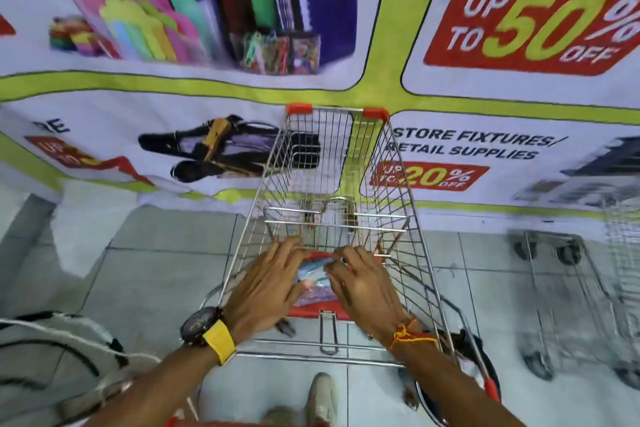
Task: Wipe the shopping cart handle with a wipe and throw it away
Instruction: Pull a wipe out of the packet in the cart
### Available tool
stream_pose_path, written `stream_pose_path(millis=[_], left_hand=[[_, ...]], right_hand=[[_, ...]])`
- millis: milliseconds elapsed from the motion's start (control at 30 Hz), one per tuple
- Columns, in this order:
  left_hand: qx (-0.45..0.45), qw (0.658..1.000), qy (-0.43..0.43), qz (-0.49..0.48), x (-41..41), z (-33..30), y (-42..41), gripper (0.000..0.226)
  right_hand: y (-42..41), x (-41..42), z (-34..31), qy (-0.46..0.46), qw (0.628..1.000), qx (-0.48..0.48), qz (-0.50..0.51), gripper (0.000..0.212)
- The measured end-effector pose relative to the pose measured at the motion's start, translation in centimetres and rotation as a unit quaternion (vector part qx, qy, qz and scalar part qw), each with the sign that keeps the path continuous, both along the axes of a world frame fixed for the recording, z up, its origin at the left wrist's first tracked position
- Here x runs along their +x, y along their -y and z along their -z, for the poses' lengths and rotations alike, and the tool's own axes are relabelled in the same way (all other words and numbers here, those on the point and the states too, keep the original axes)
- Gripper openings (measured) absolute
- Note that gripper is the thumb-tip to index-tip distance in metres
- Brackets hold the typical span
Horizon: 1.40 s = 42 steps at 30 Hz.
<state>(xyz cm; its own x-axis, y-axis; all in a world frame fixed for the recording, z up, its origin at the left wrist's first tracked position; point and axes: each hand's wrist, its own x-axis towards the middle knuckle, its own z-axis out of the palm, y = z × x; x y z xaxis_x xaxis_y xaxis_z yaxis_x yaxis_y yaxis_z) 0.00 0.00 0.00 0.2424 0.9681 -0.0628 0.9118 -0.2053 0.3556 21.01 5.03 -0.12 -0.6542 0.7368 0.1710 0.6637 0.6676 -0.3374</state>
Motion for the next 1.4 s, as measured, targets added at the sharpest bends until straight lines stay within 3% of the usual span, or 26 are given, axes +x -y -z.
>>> stream_pose_path(millis=[100,233,333,467,700,833,1033,1133,1267,1400], left_hand=[[-0.078,0.997,-0.015,-0.014,-0.9,4.5,-1.1,0.043],[-0.217,0.975,0.001,-0.044,-0.9,8.4,-2.0,0.066],[-0.227,0.969,0.034,-0.088,-0.6,9.8,-3.0,0.060],[-0.248,0.960,0.085,-0.100,-0.5,11.8,-3.2,0.077],[-0.242,0.960,0.102,-0.092,-0.5,12.8,-3.2,0.088],[-0.246,0.958,0.111,-0.096,-0.7,13.0,-3.2,0.082],[-0.248,0.956,0.104,-0.121,-0.3,12.6,-3.3,0.080],[-0.245,0.956,0.107,-0.124,-0.2,12.5,-3.3,0.082],[-0.236,0.958,0.098,-0.127,0.0,12.1,-3.3,0.075],[-0.229,0.961,0.102,-0.121,0.1,11.7,-3.2,0.084]], right_hand=[[-0.9,-1.3,4.2,0.043,0.997,-0.071,0.001,0.004],[-1.9,-3.4,7.5,0.127,0.975,-0.183,0.001,0.010],[-2.9,-4.9,8.0,0.180,0.962,-0.204,-0.013,0.013],[-3.3,-5.8,8.7,0.181,0.957,-0.226,-0.017,0.018],[-3.4,-5.9,9.8,0.200,0.958,-0.205,-0.032,0.018],[-3.4,-5.7,9.1,0.186,0.958,-0.218,-0.036,0.024],[-3.6,-5.0,7.5,0.111,0.957,-0.269,0.003,0.012],[-3.6,-4.4,7.0,0.052,0.959,-0.279,0.018,0.023],[-3.7,-3.4,6.3,-0.035,0.954,-0.293,0.053,0.004],[-3.4,-2.7,5.5,-0.116,0.938,-0.309,0.110,0.006]])
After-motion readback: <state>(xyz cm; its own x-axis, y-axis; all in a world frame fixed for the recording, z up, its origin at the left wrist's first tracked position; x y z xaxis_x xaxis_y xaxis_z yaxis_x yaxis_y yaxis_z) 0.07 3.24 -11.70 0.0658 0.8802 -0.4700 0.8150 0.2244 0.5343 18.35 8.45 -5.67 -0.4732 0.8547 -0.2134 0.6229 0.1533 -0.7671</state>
